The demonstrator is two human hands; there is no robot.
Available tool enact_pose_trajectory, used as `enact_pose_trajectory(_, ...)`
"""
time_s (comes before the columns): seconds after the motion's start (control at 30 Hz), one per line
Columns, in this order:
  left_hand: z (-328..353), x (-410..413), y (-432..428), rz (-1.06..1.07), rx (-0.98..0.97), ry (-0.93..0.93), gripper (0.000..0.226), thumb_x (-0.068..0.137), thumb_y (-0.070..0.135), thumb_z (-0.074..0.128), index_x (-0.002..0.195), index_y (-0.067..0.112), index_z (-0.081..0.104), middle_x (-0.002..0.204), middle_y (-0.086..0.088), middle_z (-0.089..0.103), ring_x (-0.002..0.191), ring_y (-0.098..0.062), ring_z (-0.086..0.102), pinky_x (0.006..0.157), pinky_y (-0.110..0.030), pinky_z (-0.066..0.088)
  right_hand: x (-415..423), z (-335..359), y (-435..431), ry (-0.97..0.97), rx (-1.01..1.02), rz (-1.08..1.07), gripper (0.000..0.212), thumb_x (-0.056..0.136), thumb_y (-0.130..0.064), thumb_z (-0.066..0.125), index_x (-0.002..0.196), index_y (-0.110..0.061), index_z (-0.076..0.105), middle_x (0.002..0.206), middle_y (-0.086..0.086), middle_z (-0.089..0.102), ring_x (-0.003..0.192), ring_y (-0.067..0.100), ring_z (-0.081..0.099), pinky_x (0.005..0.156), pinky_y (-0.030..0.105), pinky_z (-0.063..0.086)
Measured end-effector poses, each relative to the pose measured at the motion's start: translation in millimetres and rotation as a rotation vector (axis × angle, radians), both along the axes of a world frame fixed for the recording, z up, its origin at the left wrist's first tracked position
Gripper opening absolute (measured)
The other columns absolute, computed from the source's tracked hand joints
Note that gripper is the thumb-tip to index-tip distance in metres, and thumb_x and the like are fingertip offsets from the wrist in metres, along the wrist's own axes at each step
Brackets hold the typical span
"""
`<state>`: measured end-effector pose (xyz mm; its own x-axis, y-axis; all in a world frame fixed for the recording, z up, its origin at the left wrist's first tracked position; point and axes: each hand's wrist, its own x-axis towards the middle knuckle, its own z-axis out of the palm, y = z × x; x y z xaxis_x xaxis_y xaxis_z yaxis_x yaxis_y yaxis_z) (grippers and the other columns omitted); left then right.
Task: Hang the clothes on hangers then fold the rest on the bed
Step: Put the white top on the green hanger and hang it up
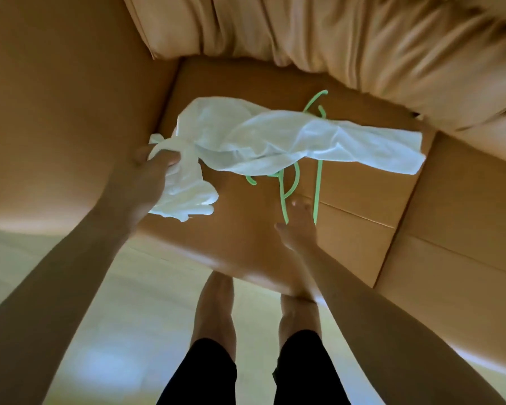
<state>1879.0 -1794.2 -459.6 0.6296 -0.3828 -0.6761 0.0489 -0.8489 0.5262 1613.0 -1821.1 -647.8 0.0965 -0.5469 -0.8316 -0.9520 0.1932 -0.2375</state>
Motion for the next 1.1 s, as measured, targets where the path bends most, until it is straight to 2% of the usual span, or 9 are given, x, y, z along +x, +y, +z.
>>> enact_pose_trajectory(0.1,-11,-14,0,-0.097,-0.013,0.042,0.019,0.095,0.018,0.057,0.085,0.01,0.07,0.091,-0.006,0.064,0.062,-0.004,0.064,0.042,-0.017,0.047,12,-29,-2,0.075,-0.134,0.044,0.064,0.089,-0.031,0.071,0.141,-0.014,0.039,0.143,0.006,0.041,0.129,0.029,0.05,0.092,0.047,0.053)
enact_pose_trajectory(0.2,-15,-25,-2,-0.186,-0.035,0.056,0.025,0.097,0.018,0.055,0.096,-0.004,0.067,0.09,-0.02,0.064,0.054,0.0,0.062,0.041,-0.014,0.046,13,-42,-5,0.119,-0.215,0.126,0.035,0.09,-0.021,0.068,0.12,-0.011,0.053,0.135,0.007,0.043,0.125,0.032,0.05,0.086,0.051,0.055)
enact_pose_trajectory(0.37,13,-33,-12,-0.267,-0.113,0.038,0.041,0.086,0.038,0.05,0.095,0.001,0.065,0.09,-0.021,0.063,0.084,-0.031,0.066,0.07,-0.045,0.058,-5,-14,-5,0.123,-0.168,-0.017,0.03,0.092,-0.021,0.055,0.123,-0.018,0.053,0.121,0.007,0.057,0.108,0.036,0.062,0.089,0.051,0.053)
enact_pose_trajectory(0.5,55,-35,-15,-0.287,-0.149,0.005,0.043,0.083,0.037,0.049,0.093,-0.003,0.062,0.086,-0.028,0.06,0.076,-0.041,0.063,0.067,-0.051,0.056,-34,57,-11,0.088,-0.244,0.019,0.024,0.094,-0.018,0.048,0.118,-0.013,0.05,0.091,0.008,0.057,0.091,0.039,0.064,0.071,0.04,0.043)
enact_pose_trajectory(0.63,112,-40,-16,-0.291,-0.205,-0.021,0.036,0.084,0.035,0.051,0.092,0.004,0.067,0.088,-0.03,0.063,0.081,-0.046,0.065,0.062,-0.062,0.056,-63,150,-36,0.113,-0.388,0.151,0.022,0.097,-0.023,0.049,0.119,-0.017,0.05,0.092,0.015,0.065,0.09,0.041,0.066,0.068,0.04,0.041)
enact_pose_trajectory(0.83,204,-41,-24,-0.355,-0.358,-0.067,0.025,0.092,0.024,0.05,0.093,0.015,0.074,0.085,-0.01,0.073,0.082,-0.025,0.07,0.072,-0.042,0.056,-96,282,-78,0.143,-0.498,0.27,0.031,0.101,-0.044,0.052,0.129,-0.037,0.062,0.109,0.003,0.07,0.1,0.032,0.067,0.07,0.035,0.046)
enact_pose_trajectory(0.93,244,-36,-32,-0.428,-0.439,-0.101,0.027,0.1,0.014,0.051,0.091,0.025,0.075,0.085,0.003,0.074,0.08,-0.01,0.07,0.068,-0.025,0.053,-104,345,-94,0.05,-0.575,0.261,0.029,0.098,-0.047,0.056,0.123,-0.038,0.067,0.104,0.003,0.072,0.098,0.033,0.067,0.071,0.035,0.047)
enact_pose_trajectory(1.03,285,-26,-42,-0.505,-0.493,-0.118,0.033,0.101,0.006,0.049,0.093,0.028,0.073,0.081,0.008,0.072,0.08,-0.008,0.067,0.069,-0.024,0.049,-108,416,-103,-0.127,-0.739,0.201,0.02,0.095,-0.047,0.062,0.109,-0.037,0.072,0.096,0.003,0.075,0.094,0.035,0.067,0.067,0.035,0.043)
enact_pose_trajectory(1.1,314,-16,-50,-0.515,-0.529,-0.145,0.028,0.101,0.006,0.05,0.105,0.026,0.069,0.094,0.016,0.067,0.092,-0.009,0.063,0.077,-0.02,0.044,-113,460,-111,-0.233,-0.864,0.185,0.015,0.093,-0.045,0.063,0.1,-0.036,0.073,0.082,0.0,0.074,0.082,0.034,0.067,0.063,0.037,0.047)
